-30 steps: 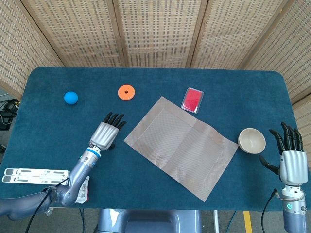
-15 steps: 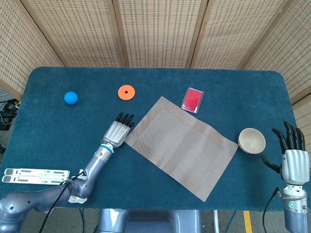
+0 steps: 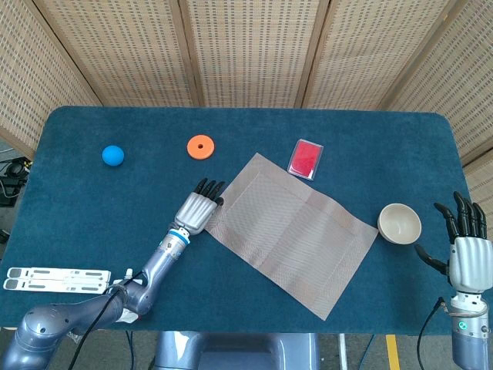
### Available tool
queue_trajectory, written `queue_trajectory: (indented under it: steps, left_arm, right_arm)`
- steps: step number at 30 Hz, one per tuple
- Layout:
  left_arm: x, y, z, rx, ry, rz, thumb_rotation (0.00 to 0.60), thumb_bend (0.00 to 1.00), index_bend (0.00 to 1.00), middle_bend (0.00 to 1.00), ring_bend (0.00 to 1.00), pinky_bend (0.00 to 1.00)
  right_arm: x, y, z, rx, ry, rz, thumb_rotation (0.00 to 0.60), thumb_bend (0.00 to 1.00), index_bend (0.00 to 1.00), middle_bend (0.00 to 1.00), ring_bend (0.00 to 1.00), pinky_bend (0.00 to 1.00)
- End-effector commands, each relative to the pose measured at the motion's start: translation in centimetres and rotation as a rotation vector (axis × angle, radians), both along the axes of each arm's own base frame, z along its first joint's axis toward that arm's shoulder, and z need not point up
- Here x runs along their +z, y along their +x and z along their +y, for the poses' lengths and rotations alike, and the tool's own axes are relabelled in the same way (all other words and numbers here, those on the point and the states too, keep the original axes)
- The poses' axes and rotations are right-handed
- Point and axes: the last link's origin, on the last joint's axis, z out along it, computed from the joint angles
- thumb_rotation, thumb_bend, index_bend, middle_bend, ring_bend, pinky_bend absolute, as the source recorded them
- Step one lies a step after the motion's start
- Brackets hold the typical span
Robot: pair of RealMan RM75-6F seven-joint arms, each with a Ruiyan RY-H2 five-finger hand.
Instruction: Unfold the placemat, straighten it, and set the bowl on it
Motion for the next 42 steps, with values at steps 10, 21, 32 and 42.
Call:
queue_trajectory:
  steps: [10, 21, 32, 42]
  left_arm:
    - [0.8, -0.5, -0.6, -0.049, 0.005, -0.068, 0.6, 0.52, 0.47, 0.0, 0.0, 0.0]
    - [0.6, -0.7, -0.5, -0.054, 0.011, -0.077, 0.6, 0.58, 0.61, 0.0, 0.0, 0.0]
    - [1.6, -1.1, -0.7, -0.07, 0.019, -0.083, 0.6, 0.64, 0.61, 0.0, 0.0, 0.0]
    - [4.6, -4.1, -2.8, -0.06, 0.027, -0.041, 0.6, 0.64, 0.6, 0.0, 0.0, 0.0]
  right_arm:
    - [-0.2, 0.3, 0.2, 0.004, 0.007, 0.004, 0.6, 0.28, 0.21, 0.0, 0.0, 0.0]
    - [-0.2, 0.3, 0.1, 0.008, 0.014, -0.009, 0.6, 0.28, 0.21, 0.0, 0.0, 0.0]
    - [-0.2, 0.3, 0.2, 0.011, 0.017, -0.01, 0.6, 0.28, 0.21, 0.0, 0.0, 0.0]
    - [-0.4, 0.9, 0.5, 0.035, 0.02, -0.007, 0.6, 0.28, 0.21, 0.0, 0.0, 0.0]
